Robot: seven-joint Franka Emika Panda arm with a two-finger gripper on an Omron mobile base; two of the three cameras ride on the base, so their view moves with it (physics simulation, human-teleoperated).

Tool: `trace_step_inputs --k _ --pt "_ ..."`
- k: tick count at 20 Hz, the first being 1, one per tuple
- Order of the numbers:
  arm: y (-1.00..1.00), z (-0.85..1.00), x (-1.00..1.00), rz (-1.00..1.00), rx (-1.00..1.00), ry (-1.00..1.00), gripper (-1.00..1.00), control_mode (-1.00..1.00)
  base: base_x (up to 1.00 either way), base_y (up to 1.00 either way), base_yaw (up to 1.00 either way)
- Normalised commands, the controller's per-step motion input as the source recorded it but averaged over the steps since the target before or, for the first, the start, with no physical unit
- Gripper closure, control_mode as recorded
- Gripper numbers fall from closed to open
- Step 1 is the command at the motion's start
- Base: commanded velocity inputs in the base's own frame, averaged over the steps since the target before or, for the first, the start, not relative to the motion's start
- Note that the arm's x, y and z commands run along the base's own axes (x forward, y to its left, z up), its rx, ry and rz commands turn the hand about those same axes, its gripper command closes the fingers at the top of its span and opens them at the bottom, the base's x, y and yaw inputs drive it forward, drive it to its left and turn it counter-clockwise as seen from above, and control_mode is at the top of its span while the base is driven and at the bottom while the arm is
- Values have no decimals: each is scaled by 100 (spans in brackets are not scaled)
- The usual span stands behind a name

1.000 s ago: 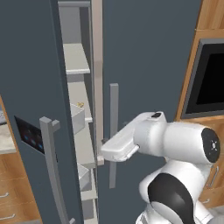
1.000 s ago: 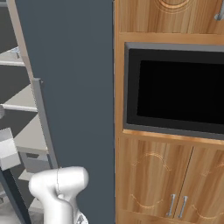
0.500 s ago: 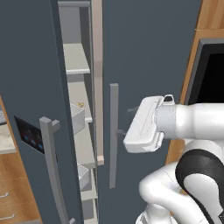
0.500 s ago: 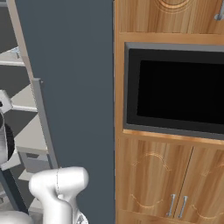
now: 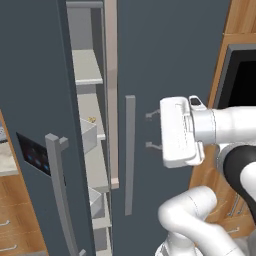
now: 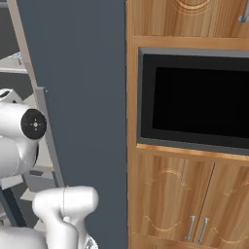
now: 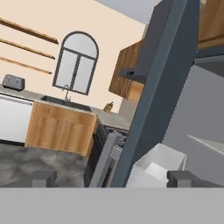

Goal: Open the freezer door, pick up the ice cube tray from the freezer, and place it on the dining counter.

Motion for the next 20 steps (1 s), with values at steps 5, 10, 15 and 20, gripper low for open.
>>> trace_step_inputs --k 5,10,15,20 --pt "0 4 13 20 14 -3 -100 -100 0 0 0" --pt "13 16 11 13 8 4 -100 -100 0 0 0" --pt "20 31 0 3 0 9 -100 -100 0 0 0" --pt "21 31 4 2 0 12 -100 -100 0 0 0"
